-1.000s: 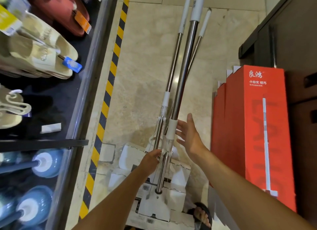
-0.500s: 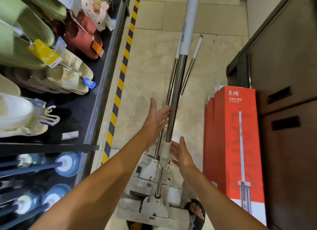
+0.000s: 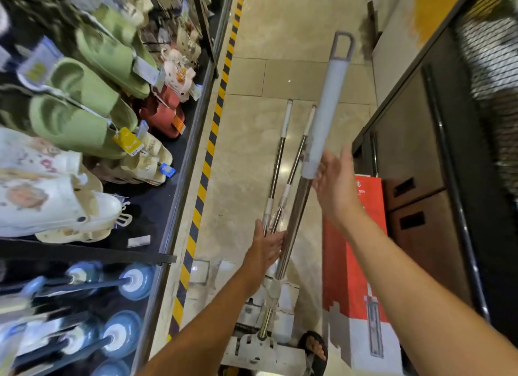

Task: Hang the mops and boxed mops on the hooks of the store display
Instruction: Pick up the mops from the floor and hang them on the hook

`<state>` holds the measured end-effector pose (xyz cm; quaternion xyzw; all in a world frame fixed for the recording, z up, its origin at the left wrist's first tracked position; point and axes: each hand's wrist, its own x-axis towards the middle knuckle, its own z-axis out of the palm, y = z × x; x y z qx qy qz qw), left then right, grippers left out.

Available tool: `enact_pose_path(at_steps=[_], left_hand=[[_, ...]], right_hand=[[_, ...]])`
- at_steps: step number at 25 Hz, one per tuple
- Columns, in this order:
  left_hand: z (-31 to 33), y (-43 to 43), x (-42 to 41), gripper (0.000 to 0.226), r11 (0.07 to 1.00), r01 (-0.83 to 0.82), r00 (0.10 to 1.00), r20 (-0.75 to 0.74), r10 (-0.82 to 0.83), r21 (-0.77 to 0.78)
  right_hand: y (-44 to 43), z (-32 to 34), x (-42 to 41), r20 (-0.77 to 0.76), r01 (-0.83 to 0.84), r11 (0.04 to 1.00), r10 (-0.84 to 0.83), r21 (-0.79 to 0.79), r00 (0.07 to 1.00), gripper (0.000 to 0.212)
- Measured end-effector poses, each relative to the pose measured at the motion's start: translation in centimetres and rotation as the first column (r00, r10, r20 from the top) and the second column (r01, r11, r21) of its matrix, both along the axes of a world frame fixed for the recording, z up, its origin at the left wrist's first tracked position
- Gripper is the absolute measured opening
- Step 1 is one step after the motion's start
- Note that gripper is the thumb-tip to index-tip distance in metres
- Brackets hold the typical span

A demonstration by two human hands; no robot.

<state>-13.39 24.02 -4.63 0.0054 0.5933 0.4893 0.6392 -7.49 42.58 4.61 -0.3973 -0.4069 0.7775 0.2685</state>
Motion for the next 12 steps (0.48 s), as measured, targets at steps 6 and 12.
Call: enact_pose_path(at_steps=[6,12], left_hand=[[6.3,-1.9,0.7,0.031,0.962,0.266,0.936,-0.222,-0.273,-0.061],[15.6,-3.6,1.4,0.037,0.850,0.521,0.695,-0.544,-0.471,-0.070]], right_hand=[[-3.3,11.5,-1.2,0.077,-0.017,0.972,-0.001,0.235,0.997,0.022],[-11.0,16.4,2.0,0.288,-0.128,0.917,0.015,0.378,0.958,0.014]])
